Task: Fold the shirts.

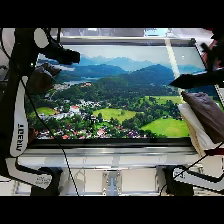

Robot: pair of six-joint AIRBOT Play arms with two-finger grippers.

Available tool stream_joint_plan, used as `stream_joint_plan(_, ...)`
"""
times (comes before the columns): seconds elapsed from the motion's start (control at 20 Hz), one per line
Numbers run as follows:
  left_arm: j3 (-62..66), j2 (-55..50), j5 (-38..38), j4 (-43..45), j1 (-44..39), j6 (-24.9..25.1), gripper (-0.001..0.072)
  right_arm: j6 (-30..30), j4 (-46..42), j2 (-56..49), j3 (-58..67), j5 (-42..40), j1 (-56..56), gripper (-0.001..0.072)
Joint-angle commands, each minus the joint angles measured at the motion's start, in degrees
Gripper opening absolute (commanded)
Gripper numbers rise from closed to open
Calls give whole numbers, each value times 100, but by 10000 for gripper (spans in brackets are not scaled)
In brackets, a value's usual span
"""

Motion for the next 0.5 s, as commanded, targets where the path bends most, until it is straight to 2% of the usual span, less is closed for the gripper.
stream_joint_plan(0.0, -2, 4, -111, 4, 0, 4, 16, -105, -1519, 4, 9, -1027, 1307, 202)
stream_joint_plan(0.1, -2, 4, -116, 2, 0, 4, 15, -101, -1816, 4, 11, -1287, 1663, 203)
stream_joint_plan(0.45, -2, 4, -297, 2, 0, 4, 16, -101, -1751, 4, 11, -1349, 2120, 203)
